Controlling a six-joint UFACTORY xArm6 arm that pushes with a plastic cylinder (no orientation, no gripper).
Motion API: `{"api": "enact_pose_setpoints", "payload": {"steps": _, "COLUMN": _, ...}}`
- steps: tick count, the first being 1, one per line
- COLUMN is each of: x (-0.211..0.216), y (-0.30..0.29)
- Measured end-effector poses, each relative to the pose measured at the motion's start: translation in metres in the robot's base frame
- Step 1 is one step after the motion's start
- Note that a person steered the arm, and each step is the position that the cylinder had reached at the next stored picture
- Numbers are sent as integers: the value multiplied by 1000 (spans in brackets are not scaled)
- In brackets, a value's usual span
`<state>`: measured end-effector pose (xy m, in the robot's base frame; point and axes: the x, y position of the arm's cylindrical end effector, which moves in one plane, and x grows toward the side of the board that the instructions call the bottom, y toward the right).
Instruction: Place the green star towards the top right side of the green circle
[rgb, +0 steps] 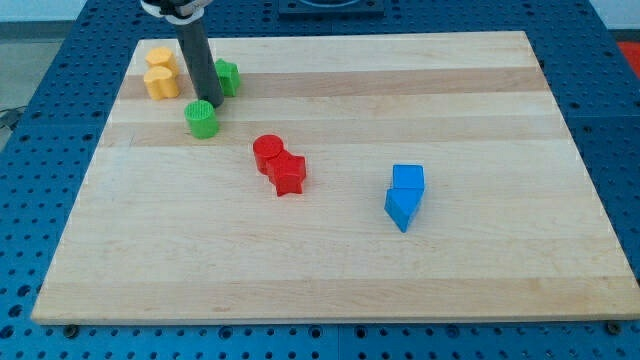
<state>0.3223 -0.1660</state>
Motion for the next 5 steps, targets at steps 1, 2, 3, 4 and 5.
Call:
{"api": "enact_pose_setpoints", "payload": {"steps": 1, "x": -4, "y": -5}}
{"api": "enact_pose_setpoints", "payload": {"steps": 2, "x": -4, "y": -22}}
{"api": "enact_pose_setpoints", "payload": {"steps": 3, "x": -11, "y": -30}}
{"api": "enact_pose_setpoints", "payload": {"steps": 4, "x": -60, "y": -30}}
{"api": "enact_pose_setpoints", "payload": {"steps": 5, "x": -106, "y": -23}}
